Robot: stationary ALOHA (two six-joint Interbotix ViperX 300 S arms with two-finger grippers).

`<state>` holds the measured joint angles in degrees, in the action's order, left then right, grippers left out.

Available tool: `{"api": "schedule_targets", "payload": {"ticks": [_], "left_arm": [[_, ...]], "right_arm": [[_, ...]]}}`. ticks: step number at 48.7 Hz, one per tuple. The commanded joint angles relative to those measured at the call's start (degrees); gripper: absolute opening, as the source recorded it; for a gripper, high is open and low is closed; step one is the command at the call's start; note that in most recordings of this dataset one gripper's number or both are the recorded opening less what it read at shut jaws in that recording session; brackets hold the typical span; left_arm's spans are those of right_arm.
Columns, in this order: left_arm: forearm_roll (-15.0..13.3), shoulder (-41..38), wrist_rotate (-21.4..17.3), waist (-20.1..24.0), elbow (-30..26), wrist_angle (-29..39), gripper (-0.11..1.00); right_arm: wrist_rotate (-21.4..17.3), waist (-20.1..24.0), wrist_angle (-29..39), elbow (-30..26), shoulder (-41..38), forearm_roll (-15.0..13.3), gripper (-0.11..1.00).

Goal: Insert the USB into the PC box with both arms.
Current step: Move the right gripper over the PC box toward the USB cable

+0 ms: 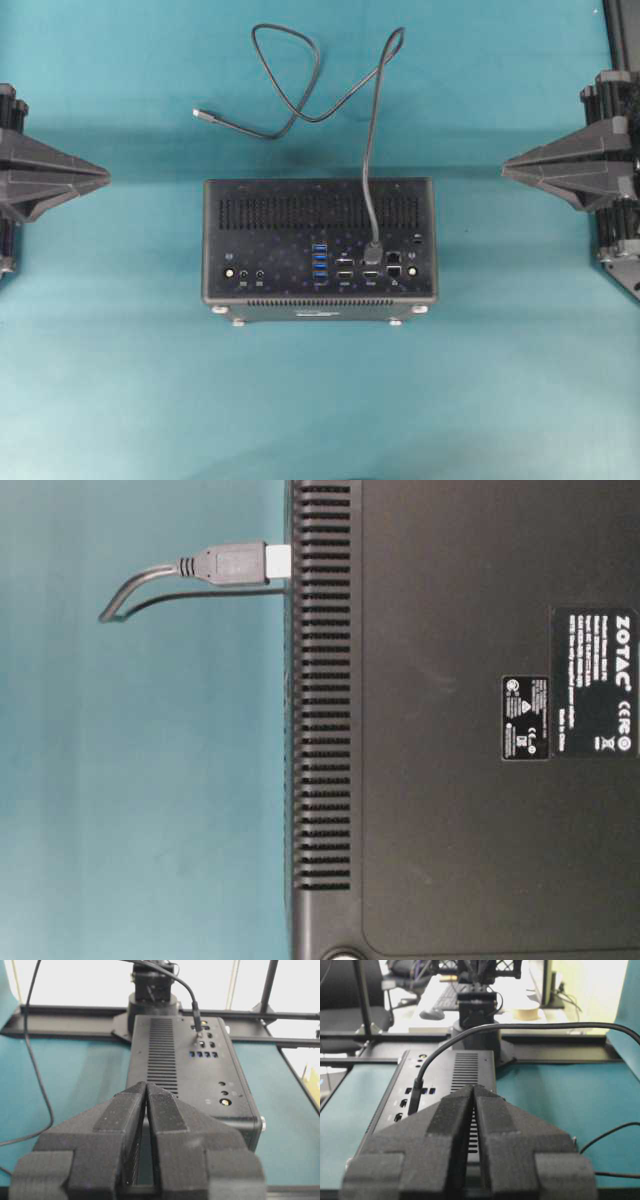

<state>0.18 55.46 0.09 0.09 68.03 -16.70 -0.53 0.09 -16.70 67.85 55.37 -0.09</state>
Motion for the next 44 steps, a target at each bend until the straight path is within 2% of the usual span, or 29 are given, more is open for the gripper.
{"api": "schedule_targets", "payload": {"ticks": [1, 6, 12, 24, 33, 44], "left_arm": [[0.44, -0.53, 1.93, -1.32, -1.67, -0.35, 0.10], [0.44, -0.62, 2.90, -1.32, -2.20, -0.26, 0.00], [0.44, -0.70, 2.90, -1.23, -3.16, 1.14, 0.00], [0.53, -2.64, 2.64, -1.49, -9.32, 10.90, 0.00], [0.53, -6.06, 4.48, -2.55, -16.00, 19.78, 0.00], [0.53, -9.32, 4.92, -2.72, -20.13, 26.54, 0.00]], "right_arm": [[0.00, 0.18, -0.44, -0.70, -0.44, 0.35, 0.14], [-2.81, 0.26, 0.35, -0.53, 0.18, 2.20, 0.06], [-6.06, 0.26, 4.39, -1.32, 0.62, 2.20, 0.01], [-6.06, 1.14, 22.15, -8.79, 0.44, 2.20, 0.01], [-6.33, 2.46, 30.85, -13.80, 0.00, 2.29, 0.01], [-6.42, 4.22, 44.47, -21.88, -5.19, 2.46, 0.01]]}}
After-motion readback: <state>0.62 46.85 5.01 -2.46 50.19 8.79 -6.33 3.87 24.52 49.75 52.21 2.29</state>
